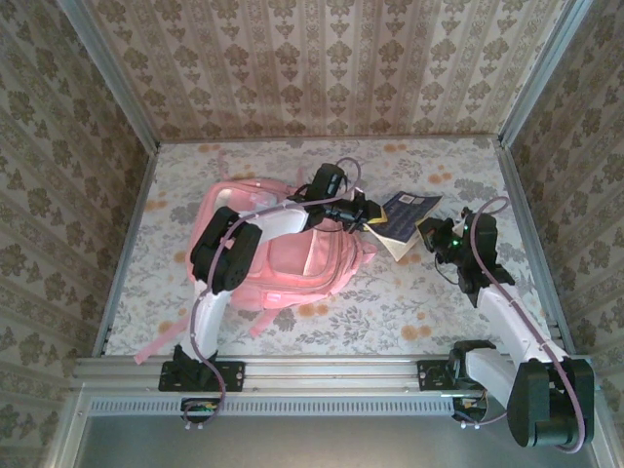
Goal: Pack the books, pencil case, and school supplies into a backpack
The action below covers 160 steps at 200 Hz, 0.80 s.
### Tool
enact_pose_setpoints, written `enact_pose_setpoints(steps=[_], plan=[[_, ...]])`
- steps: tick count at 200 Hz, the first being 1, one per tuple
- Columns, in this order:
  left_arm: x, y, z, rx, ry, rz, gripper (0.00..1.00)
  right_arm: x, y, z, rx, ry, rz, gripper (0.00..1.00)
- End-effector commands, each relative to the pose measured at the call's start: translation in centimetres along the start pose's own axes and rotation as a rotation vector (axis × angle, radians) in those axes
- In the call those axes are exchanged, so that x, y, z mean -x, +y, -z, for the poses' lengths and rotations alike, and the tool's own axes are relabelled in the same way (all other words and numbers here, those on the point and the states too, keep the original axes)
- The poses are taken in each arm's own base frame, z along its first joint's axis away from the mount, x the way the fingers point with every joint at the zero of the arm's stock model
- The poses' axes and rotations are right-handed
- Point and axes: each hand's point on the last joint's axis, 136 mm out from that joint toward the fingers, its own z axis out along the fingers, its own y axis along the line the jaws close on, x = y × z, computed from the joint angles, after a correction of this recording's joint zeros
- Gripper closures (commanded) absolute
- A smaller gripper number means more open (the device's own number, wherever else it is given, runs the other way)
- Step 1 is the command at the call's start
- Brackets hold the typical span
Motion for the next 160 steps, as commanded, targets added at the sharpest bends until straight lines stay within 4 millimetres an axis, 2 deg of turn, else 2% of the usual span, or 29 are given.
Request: enact_pose_setpoints(steps=[1,19,55,84,112,128,142,160], plan=[[0.6,-2.9,3.1,-0.014,-0.06,-0.103,0.91,0.4,1.5,0.2,0.019,-0.013,0.074,0.79],[0.4,-4.3,4.9,0.001,-0.078,-0.21,0.96,0.1,2.4,0.2,0.013,0.006,0.129,0.55],[-1.2,-6.5,10.0,0.156,-0.107,-0.482,1.0,-0.2,5.0,0.9,0.035,0.011,0.288,0.38],[-1.9,-8.3,14.7,0.29,-0.178,-0.668,1.0,-0.4,7.8,1.4,0.1,0.016,0.389,0.36],[-1.7,-8.4,18.9,0.535,-0.293,-0.856,1.0,-1.8,11.3,1.1,0.179,0.102,0.432,0.36],[-2.6,-8.9,19.1,0.566,-0.301,-1.029,1.0,-3.1,13.2,1.0,0.221,0.157,0.445,0.36],[-3.1,-9.1,19.8,0.707,-0.351,-1.187,1.0,-3.8,14.5,1.1,0.254,0.182,0.438,0.36],[-3.6,-9.5,20.6,0.773,-0.415,-1.27,1.0,-4.2,15.8,1.2,0.299,0.205,0.374,0.36]])
